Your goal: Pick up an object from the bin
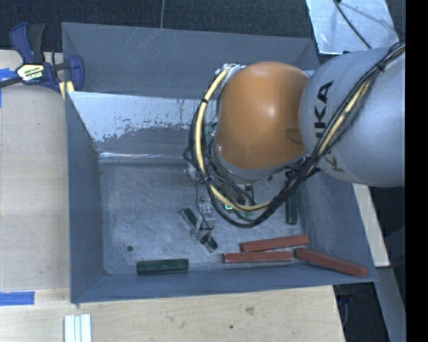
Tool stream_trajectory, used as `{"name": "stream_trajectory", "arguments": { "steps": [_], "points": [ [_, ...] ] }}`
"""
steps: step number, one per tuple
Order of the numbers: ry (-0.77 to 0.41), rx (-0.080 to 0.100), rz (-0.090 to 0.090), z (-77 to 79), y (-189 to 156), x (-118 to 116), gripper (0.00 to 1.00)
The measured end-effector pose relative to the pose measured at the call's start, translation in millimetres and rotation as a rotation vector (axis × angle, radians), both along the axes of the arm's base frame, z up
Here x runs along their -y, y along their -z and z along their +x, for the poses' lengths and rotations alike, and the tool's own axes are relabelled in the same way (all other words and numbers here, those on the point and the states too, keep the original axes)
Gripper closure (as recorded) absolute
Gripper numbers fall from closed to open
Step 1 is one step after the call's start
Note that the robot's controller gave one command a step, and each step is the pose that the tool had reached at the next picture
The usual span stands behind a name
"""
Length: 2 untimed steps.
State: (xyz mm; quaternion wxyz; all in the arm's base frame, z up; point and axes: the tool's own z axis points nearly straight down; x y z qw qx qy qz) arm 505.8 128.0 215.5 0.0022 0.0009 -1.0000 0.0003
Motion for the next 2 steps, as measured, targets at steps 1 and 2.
{"name": "stream_trajectory", "arguments": {
  "steps": [1,2],
  "points": [
    [0.031,0.003,-0.003,-18.1,21.9,67.1,0.00],
    [0.107,-0.001,-0.001,-6.3,139.8,92.3,0.00]
  ]
}}
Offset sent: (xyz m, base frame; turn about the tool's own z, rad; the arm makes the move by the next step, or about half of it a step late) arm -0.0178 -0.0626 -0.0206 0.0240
